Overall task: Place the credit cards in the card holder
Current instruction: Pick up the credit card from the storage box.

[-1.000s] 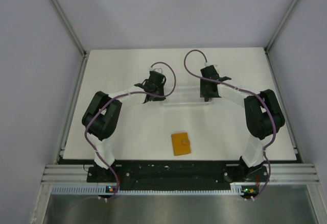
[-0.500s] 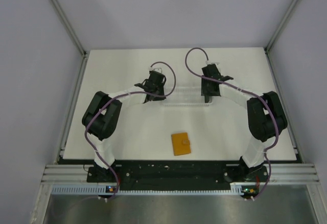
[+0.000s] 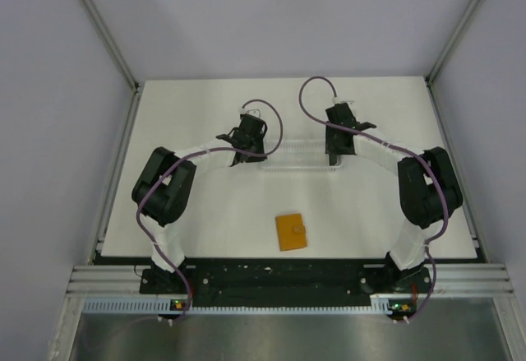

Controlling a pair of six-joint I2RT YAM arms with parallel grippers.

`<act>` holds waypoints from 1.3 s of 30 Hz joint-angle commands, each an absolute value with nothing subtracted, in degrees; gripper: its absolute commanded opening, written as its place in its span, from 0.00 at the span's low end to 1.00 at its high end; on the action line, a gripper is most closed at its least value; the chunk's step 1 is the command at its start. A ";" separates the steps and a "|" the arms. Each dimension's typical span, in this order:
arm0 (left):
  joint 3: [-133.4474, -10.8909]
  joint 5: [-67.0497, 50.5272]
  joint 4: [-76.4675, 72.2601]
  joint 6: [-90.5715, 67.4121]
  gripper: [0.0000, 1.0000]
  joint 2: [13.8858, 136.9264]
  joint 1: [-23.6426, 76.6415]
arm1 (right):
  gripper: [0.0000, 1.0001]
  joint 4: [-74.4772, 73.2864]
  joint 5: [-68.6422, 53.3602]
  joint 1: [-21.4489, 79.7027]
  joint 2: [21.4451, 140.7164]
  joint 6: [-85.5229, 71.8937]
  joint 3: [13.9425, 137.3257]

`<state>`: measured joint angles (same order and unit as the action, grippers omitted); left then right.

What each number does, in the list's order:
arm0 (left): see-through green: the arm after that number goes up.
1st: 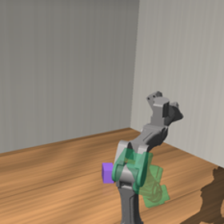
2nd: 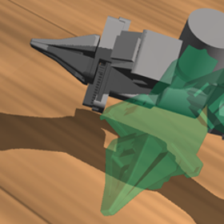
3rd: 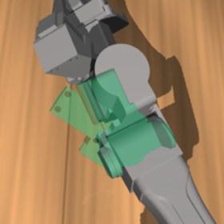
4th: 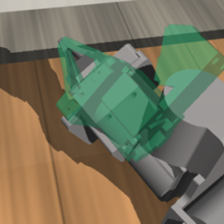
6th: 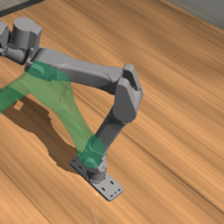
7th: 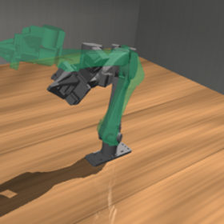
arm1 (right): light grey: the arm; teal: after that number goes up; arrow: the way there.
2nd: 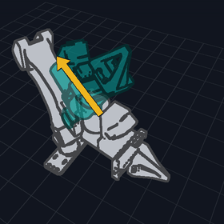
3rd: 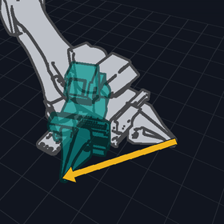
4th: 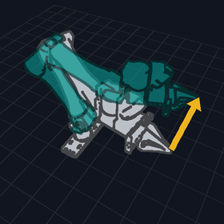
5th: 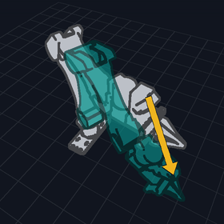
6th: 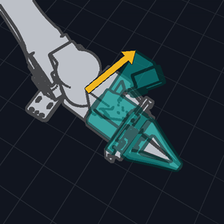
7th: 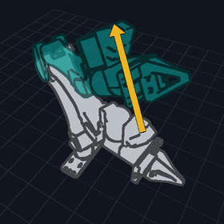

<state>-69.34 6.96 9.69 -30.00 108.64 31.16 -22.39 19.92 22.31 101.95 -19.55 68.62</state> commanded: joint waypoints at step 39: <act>-69.17 8.44 10.99 -30.23 0.00 109.78 29.36 | 0.41 -25.58 23.12 19.77 97.21 -20.21 66.18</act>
